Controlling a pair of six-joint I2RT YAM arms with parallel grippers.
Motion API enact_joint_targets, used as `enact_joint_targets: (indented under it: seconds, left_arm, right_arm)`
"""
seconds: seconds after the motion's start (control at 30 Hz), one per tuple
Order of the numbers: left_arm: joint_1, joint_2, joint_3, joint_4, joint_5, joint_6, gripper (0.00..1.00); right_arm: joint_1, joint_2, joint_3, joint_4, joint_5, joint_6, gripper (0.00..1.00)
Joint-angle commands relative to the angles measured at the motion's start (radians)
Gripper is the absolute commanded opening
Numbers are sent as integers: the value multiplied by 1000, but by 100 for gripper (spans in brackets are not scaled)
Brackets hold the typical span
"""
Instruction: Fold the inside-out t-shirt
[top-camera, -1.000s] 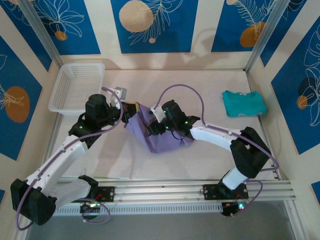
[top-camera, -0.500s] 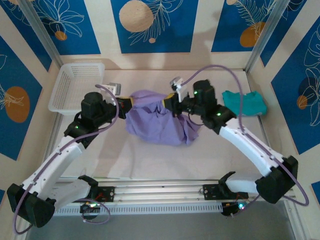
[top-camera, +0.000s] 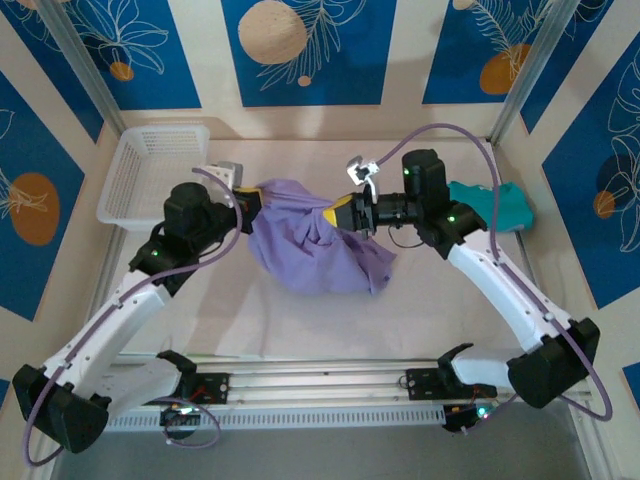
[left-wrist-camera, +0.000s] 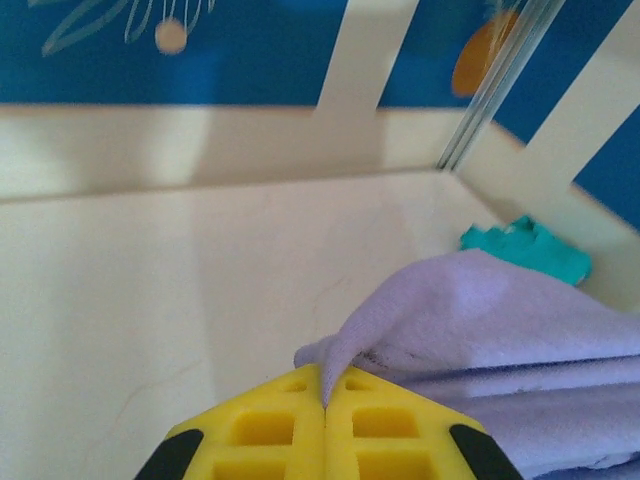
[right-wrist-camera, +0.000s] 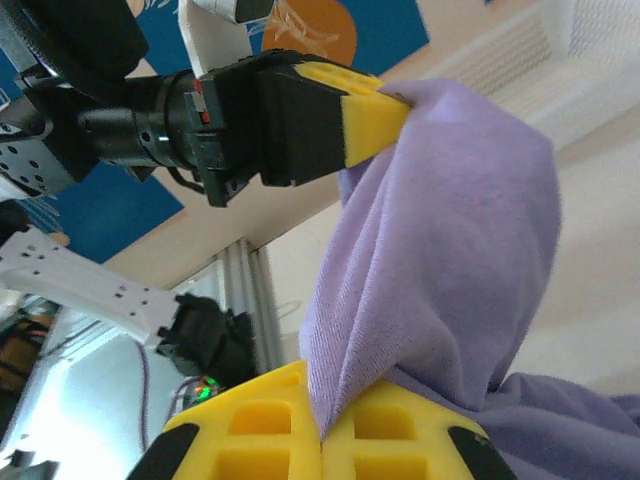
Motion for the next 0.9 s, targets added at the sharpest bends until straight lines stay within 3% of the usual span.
enact_joint_targets:
  seconds: [0.0,0.1,0.2,0.27,0.33,0.5,0.67,0.87]
  left_arm:
    - [-21,16,-24,-80,-53,37,14]
    - [-50,13,-31,-145,-76,36,37]
    - [-101,-28,-52,-176,-134,33,53]
    - [-146,-63,-68,-179,-161,38,57]
    - [-181,-91,-90,-154,-118,40,57]
    - [-222,-79,-117,-50,119,39,48]
    - [-224,-7,-88,-9,144,54,41]
    - [-223,64,-54,18,171,58,42]
  right_arm:
    - [-4,9,-39,77,-113,91,0]
    - [-5,17,-57,103,-98,140,0]
    - [-6,23,-73,118,-95,168,0]
    - [-7,24,-75,118,-91,174,0]
    - [-7,23,-77,116,-90,173,0]
    - [-9,23,-74,106,-83,164,0]
    - [-12,21,-69,88,-79,150,0]
    - [-17,18,-70,76,-74,141,0]
